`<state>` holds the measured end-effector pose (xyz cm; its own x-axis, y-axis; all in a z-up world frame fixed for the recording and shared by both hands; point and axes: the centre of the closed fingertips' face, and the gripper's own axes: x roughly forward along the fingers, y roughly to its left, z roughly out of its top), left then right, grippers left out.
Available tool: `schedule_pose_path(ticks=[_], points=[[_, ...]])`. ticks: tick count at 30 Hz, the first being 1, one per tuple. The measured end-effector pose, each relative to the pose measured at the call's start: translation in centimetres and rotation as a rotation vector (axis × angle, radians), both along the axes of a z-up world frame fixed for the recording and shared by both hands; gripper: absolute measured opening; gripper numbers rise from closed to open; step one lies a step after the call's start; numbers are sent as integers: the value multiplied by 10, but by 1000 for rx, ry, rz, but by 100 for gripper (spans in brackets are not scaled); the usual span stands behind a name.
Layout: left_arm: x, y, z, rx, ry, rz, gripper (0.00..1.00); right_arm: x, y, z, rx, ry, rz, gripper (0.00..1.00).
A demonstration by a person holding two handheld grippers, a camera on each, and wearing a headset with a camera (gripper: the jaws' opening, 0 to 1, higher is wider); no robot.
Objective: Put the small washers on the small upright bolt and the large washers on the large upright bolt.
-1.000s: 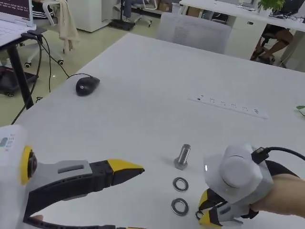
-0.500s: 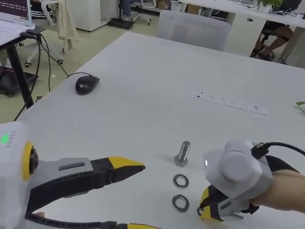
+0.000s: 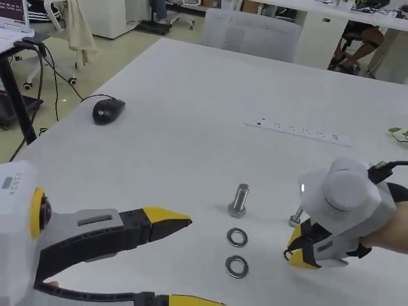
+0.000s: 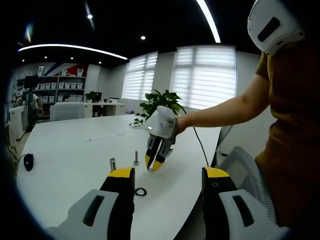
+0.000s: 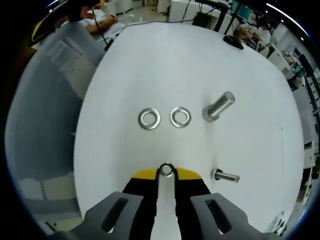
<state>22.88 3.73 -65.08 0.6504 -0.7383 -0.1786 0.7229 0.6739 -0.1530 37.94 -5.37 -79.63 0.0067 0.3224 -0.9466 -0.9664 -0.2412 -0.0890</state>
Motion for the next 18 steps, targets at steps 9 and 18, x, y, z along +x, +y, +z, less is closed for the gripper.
schedule_pose_path(ticks=[9,18], points=[[6,0,-5,8,14,-12,53,25,-17,16,4,-34,-50,12],[11,0,-8,11,24,-21,53,44,-22,31,12,-67,-72,12]])
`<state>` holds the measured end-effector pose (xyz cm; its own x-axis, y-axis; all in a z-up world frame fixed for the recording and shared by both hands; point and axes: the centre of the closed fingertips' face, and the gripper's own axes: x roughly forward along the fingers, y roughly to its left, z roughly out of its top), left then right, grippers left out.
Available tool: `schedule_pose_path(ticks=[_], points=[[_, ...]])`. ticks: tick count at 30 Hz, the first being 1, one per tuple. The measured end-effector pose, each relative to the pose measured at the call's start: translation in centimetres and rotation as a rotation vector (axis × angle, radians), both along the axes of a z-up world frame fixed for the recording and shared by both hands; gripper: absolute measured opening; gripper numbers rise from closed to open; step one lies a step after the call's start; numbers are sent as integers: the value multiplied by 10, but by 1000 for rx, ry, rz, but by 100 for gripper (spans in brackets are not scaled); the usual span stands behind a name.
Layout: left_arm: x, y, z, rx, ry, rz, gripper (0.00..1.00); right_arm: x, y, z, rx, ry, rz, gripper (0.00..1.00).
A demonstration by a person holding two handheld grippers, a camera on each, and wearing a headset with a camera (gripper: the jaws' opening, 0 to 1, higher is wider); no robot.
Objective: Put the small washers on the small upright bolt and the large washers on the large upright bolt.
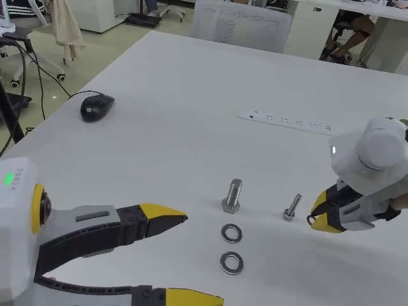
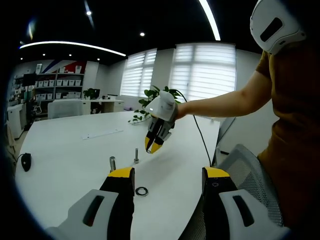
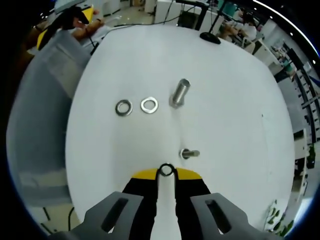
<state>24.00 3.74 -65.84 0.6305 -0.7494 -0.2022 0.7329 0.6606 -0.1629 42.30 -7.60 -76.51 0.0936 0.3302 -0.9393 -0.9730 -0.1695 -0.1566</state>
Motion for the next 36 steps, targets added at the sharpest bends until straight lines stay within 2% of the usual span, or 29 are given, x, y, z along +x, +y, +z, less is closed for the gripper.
schedule_pose_path(ticks=[9,15,22,36], points=[[3,0,0,-11,2,3,53,20,9,12,-2,-41,16,12],[3,2,-2,-7,13,10,53,30,19,12,-4,-45,32,12],[5,6,-5,-8,20,29,53,33,26,4,-18,-32,54,12],[4,7,-4,-11,18,42,53,34,26,-9,-46,-18,79,12]])
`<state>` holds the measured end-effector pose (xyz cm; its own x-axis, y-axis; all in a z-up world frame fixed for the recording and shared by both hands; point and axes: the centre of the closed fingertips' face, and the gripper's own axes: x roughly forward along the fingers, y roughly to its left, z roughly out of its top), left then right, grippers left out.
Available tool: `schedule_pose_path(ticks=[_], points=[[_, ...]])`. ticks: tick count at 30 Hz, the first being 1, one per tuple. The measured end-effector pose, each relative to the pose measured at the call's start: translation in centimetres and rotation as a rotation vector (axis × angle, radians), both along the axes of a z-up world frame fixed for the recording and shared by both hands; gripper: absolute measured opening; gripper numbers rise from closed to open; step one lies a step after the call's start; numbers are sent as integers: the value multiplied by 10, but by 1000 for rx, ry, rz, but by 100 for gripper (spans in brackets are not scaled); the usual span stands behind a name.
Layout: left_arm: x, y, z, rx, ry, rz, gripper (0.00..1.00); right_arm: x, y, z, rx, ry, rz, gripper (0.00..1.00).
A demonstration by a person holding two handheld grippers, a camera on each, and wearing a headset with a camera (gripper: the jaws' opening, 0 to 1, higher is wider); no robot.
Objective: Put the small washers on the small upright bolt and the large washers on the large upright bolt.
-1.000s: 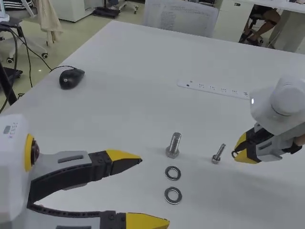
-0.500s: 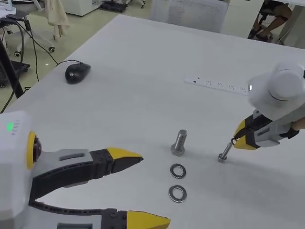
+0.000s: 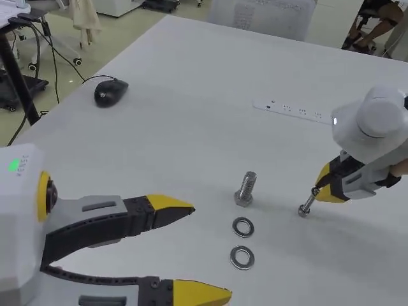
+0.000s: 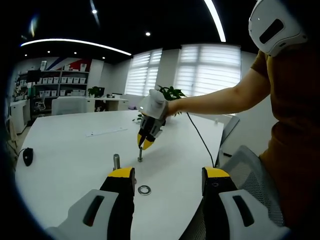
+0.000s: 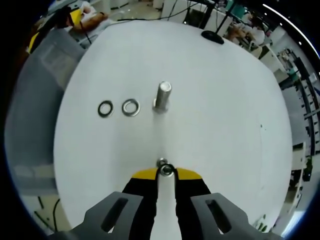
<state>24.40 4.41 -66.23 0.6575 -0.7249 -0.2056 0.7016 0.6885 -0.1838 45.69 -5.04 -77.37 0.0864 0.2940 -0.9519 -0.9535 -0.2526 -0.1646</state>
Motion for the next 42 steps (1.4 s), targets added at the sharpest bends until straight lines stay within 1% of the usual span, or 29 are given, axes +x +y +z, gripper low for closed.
schedule_pose_path(ticks=[6,16,20,24,27,29,35,40,42], points=[[0,1,-1,6,3,1,53,1,1,-10,-11,5,7,12],[1,4,-2,8,10,11,53,2,1,-32,-20,34,1,13],[2,5,-2,9,14,13,53,2,1,-38,-20,44,1,13],[3,5,-4,9,18,15,53,2,-2,-43,-29,39,9,14],[3,5,-4,9,20,15,53,2,-2,-42,-23,44,5,14],[4,5,-5,11,21,14,53,3,-3,-41,-27,36,8,14],[3,5,-5,15,20,11,53,2,-5,-35,-18,29,0,14],[1,4,-2,16,11,8,53,-4,-9,-30,-16,24,-10,14],[0,4,-1,17,7,8,53,-9,-10,-27,-12,30,-12,14]])
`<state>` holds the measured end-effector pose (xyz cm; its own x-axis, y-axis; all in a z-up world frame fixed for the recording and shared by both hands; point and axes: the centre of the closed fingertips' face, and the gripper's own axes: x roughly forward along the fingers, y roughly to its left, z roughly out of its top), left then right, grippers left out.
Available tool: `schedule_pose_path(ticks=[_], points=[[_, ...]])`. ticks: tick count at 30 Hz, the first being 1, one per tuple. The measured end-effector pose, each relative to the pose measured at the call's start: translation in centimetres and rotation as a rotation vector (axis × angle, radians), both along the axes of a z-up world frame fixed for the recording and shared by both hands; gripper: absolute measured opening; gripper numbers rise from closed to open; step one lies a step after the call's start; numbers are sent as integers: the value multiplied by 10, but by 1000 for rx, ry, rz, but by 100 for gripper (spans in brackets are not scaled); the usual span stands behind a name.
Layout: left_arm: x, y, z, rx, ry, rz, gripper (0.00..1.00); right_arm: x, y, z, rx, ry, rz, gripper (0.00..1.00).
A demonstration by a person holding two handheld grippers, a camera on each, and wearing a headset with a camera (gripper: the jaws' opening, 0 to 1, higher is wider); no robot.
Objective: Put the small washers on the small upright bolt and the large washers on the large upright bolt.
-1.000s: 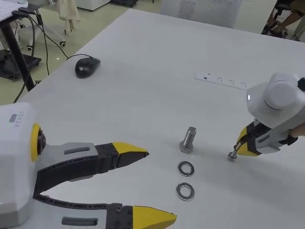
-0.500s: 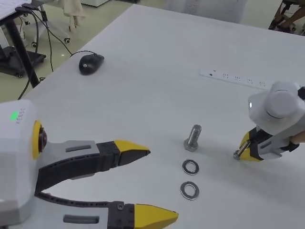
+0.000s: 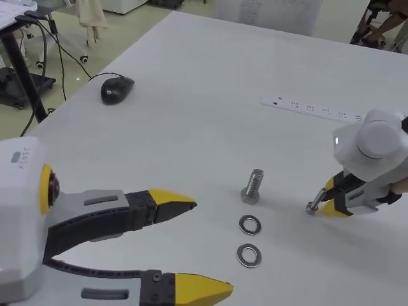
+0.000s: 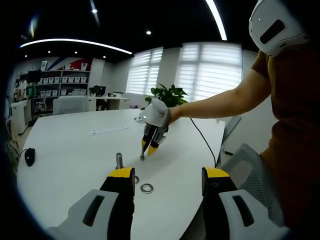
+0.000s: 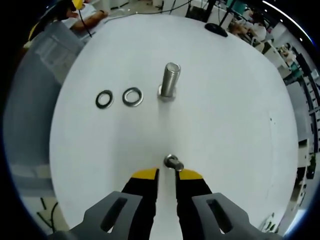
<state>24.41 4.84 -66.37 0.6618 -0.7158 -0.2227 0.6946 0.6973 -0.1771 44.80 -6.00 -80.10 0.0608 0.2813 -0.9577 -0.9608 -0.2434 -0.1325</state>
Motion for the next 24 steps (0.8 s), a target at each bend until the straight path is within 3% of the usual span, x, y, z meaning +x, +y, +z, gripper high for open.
schedule_pose_path(ticks=[9,14,24], points=[[-7,-2,3,3,-17,-7,53,-28,3,8,16,11,8,14],[-11,-2,6,2,-26,-10,53,-54,15,6,26,30,46,14],[-18,0,10,3,-45,-2,53,-82,34,-3,36,61,97,14]])
